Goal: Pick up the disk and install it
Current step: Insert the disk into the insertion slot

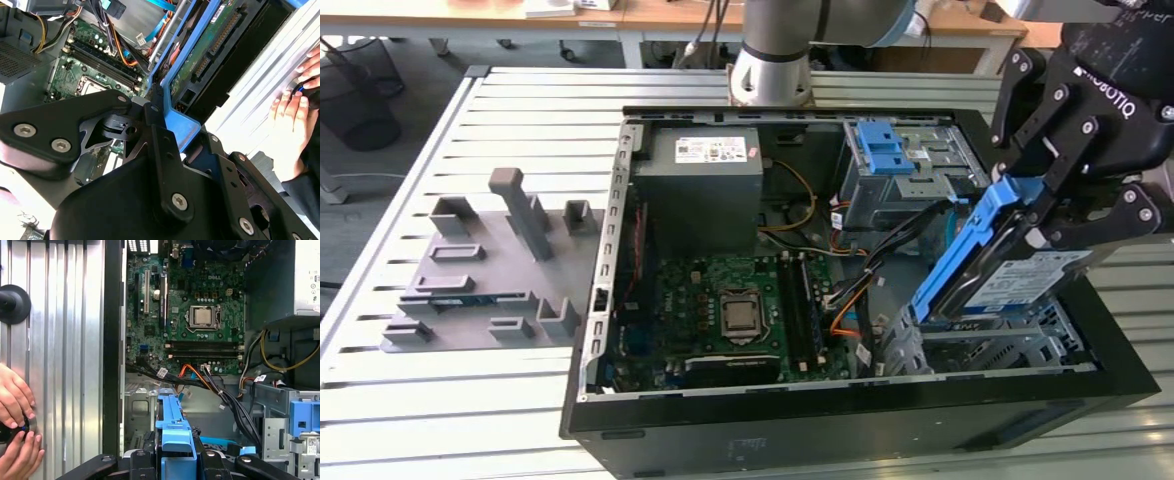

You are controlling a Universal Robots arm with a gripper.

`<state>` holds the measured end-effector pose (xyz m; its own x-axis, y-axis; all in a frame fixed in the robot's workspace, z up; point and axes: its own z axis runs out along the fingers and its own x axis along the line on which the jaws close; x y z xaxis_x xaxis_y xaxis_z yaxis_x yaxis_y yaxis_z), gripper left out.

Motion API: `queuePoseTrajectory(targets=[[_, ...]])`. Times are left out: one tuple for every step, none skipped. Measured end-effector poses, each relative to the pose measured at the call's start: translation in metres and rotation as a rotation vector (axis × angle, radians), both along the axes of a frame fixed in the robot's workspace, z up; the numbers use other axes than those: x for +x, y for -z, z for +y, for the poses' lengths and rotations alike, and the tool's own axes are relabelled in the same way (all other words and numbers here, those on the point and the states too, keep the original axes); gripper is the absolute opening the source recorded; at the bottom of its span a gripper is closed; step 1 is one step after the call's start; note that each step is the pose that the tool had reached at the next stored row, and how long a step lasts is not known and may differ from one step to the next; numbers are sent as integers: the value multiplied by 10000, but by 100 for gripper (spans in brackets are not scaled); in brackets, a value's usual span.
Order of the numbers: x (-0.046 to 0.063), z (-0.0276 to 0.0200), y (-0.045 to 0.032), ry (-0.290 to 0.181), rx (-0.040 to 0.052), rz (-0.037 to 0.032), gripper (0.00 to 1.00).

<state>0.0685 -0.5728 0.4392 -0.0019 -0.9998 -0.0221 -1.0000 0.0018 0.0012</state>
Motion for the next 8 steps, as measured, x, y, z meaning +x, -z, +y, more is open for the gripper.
queuePoseTrajectory(targets=[[1, 0, 5, -1, -3, 0, 36], [1, 0, 11, -1, -5, 0, 36], [1, 0, 17, -1, -5, 0, 36], [2, 0, 24, -1, -5, -1, 36], [2, 0, 31, -1, -5, -1, 36], [2, 0, 38, -1, -4, 0, 36], [2, -1, 45, -1, -4, -1, 36], [2, -1, 51, -1, -6, -1, 36]])
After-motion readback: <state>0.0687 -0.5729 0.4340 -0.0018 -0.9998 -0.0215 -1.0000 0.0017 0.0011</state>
